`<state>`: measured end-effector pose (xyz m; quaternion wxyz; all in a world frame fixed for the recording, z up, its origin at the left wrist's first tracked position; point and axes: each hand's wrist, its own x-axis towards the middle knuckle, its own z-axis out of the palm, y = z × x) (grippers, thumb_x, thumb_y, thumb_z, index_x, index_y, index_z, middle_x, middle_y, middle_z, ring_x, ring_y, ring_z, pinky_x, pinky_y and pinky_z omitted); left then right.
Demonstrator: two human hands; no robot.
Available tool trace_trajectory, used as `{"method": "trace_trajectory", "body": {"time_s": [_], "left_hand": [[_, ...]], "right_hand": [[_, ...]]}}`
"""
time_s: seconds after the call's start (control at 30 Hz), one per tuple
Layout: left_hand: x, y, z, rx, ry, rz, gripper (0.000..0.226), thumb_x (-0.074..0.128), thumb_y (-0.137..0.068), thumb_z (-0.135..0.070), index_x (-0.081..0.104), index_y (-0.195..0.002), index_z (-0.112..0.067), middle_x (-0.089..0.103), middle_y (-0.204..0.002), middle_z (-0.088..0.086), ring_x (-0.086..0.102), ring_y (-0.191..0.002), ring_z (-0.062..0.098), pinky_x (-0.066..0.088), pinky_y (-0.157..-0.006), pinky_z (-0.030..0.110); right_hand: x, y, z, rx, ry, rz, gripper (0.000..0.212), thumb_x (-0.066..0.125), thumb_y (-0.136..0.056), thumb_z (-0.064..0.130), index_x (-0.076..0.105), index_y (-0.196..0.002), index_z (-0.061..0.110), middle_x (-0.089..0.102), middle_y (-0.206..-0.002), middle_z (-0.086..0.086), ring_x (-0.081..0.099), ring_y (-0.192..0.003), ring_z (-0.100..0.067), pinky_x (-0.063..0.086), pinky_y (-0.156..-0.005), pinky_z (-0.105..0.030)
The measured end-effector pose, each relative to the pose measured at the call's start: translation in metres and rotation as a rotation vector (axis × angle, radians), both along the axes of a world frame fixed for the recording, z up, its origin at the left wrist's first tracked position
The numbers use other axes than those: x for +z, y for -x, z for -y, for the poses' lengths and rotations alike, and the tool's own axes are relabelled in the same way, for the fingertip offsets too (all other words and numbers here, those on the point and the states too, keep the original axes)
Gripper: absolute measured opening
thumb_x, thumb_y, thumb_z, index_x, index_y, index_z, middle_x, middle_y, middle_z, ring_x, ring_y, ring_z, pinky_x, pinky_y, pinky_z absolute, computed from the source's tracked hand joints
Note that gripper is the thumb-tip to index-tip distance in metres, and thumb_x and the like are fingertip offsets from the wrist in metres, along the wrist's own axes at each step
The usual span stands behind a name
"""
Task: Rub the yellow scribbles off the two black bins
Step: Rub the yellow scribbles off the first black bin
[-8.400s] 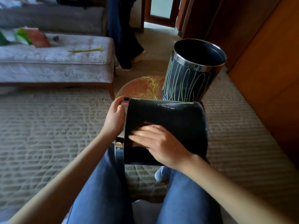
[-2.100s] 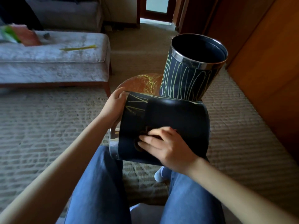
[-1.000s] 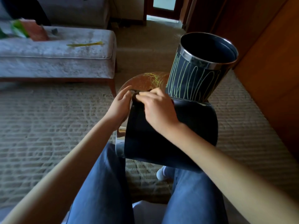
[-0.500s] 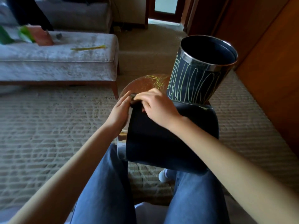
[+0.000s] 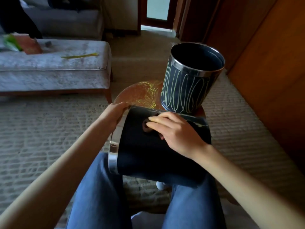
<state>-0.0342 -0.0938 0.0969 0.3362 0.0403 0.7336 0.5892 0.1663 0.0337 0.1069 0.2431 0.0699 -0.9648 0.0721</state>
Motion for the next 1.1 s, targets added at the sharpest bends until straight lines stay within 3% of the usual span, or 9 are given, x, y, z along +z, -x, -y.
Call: {"method": "trace_trajectory", "body": {"time_s": [0.3, 0.37, 0.5, 0.6, 0.67, 0.8, 0.87, 1.0, 1.1], "left_hand": [[-0.009, -0.014, 0.013, 0.108, -0.148, -0.162, 0.039, 0.062, -0.085, -0.047, 0.067, -0.087, -0.008, 0.055, -0.071, 0.011, 0.048, -0.061, 0.025, 0.042, -0.058, 0.03], [-0.011, -0.02, 0.014, 0.143, -0.159, -0.206, 0.029, 0.056, -0.094, -0.035, 0.06, -0.074, -0.014, 0.052, -0.059, 0.002, 0.047, -0.052, 0.017, 0.038, -0.05, 0.021], [-0.017, -0.024, 0.014, 0.171, -0.18, -0.222, 0.022, 0.049, -0.087, -0.02, 0.047, -0.064, -0.019, 0.041, -0.06, -0.002, 0.035, -0.056, 0.013, 0.029, -0.054, 0.031], [-0.017, -0.015, 0.01, 0.053, -0.132, -0.248, 0.015, 0.044, -0.082, -0.019, 0.05, -0.079, -0.005, 0.045, -0.064, 0.008, 0.039, -0.052, 0.019, 0.031, -0.047, 0.028], [-0.018, -0.008, 0.006, 0.025, -0.097, -0.247, 0.026, 0.047, -0.085, -0.027, 0.061, -0.103, -0.017, 0.061, -0.088, 0.012, 0.057, -0.07, 0.021, 0.046, -0.059, 0.032], [-0.009, -0.01, 0.001, 0.007, -0.121, -0.282, 0.022, 0.044, -0.097, -0.031, 0.06, -0.089, -0.043, 0.068, -0.103, -0.004, 0.063, -0.109, 0.02, 0.048, -0.101, 0.041], [-0.008, -0.01, -0.001, -0.035, -0.123, -0.315, 0.026, 0.041, -0.102, -0.026, 0.061, -0.091, -0.038, 0.068, -0.098, -0.007, 0.064, -0.11, 0.024, 0.046, -0.104, 0.045], [-0.009, -0.009, 0.0, -0.092, -0.136, -0.362, 0.029, 0.037, -0.105, -0.02, 0.063, -0.099, -0.031, 0.066, -0.078, -0.011, 0.058, -0.071, 0.011, 0.046, -0.094, 0.059], [-0.01, -0.013, 0.002, -0.072, -0.124, -0.369, 0.039, 0.04, -0.103, -0.026, 0.068, -0.094, -0.053, 0.073, -0.088, -0.016, 0.065, -0.091, 0.006, 0.046, -0.104, 0.051]], "right_hand": [[0.018, -0.076, -0.079, -0.427, 0.161, -0.283, 0.029, 0.047, -0.099, 0.005, 0.064, -0.121, -0.002, 0.068, -0.115, -0.015, 0.062, -0.105, -0.027, 0.047, -0.096, -0.033], [0.013, -0.078, -0.084, -0.44, 0.15, -0.3, 0.028, 0.048, -0.098, 0.004, 0.064, -0.121, -0.002, 0.068, -0.116, -0.016, 0.061, -0.107, -0.028, 0.045, -0.099, -0.032], [-0.003, -0.076, -0.078, -0.385, 0.058, -0.264, 0.029, 0.054, -0.094, -0.003, 0.067, -0.12, -0.001, 0.067, -0.119, -0.015, 0.061, -0.106, -0.032, 0.043, -0.102, -0.034], [-0.024, -0.077, -0.07, -0.315, -0.049, -0.192, 0.031, 0.059, -0.092, -0.002, 0.069, -0.121, 0.005, 0.067, -0.124, -0.01, 0.062, -0.109, -0.034, 0.045, -0.102, -0.039], [-0.037, -0.082, -0.065, -0.304, -0.066, -0.167, 0.034, 0.061, -0.093, 0.001, 0.067, -0.125, 0.009, 0.063, -0.131, -0.006, 0.059, -0.116, -0.032, 0.044, -0.104, -0.042], [-0.054, -0.096, -0.052, -0.304, -0.04, -0.162, 0.039, 0.063, -0.091, 0.0, 0.064, -0.129, 0.01, 0.058, -0.137, -0.006, 0.054, -0.124, -0.03, 0.04, -0.109, -0.042], [-0.054, -0.099, -0.051, -0.296, -0.045, -0.159, 0.038, 0.061, -0.092, -0.001, 0.064, -0.129, 0.01, 0.058, -0.138, -0.006, 0.054, -0.125, -0.03, 0.041, -0.108, -0.044], [-0.035, -0.073, -0.064, -0.295, 0.053, -0.142, 0.035, 0.055, -0.092, -0.003, 0.068, -0.123, 0.005, 0.063, -0.131, -0.008, 0.055, -0.124, -0.03, 0.04, -0.11, -0.043], [-0.012, -0.036, -0.078, -0.405, 0.198, -0.074, 0.033, 0.051, -0.091, 0.003, 0.072, -0.116, 0.007, 0.069, -0.121, -0.006, 0.058, -0.12, -0.025, 0.041, -0.109, -0.033]]}}
